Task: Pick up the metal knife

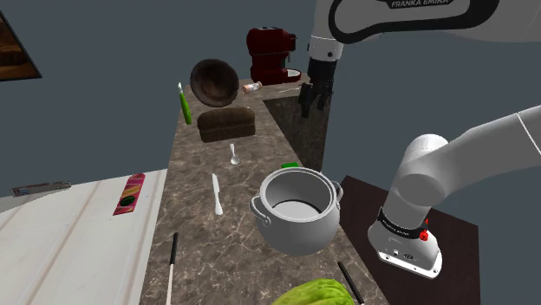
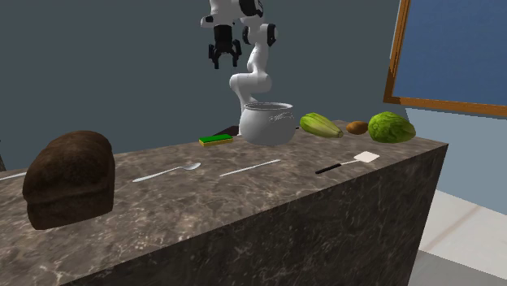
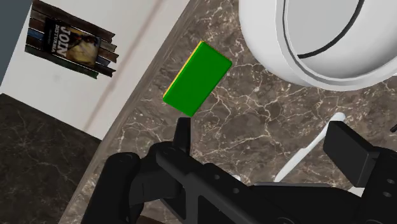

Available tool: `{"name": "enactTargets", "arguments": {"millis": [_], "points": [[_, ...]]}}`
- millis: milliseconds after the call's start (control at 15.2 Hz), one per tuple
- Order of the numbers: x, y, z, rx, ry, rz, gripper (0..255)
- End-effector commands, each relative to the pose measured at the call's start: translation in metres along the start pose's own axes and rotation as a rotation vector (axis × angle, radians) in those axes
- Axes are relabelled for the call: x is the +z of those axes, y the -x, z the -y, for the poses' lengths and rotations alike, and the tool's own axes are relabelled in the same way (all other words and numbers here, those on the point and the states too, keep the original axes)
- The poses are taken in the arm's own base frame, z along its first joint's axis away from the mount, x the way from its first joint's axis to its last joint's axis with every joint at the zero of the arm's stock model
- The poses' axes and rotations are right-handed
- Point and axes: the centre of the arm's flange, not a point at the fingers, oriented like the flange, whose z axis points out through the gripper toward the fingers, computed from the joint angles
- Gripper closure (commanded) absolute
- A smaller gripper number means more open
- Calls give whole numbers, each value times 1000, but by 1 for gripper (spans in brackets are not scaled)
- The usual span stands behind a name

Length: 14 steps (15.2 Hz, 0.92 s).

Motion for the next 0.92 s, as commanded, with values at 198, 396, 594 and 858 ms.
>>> {"name": "enactTargets", "arguments": {"millis": [198, 396, 594, 858], "points": [[26, -19, 24, 58, -6, 17, 0], [53, -38, 46, 115, -13, 34, 0], [80, -59, 68, 173, -19, 51, 0], [116, -88, 96, 250, -27, 74, 0]]}}
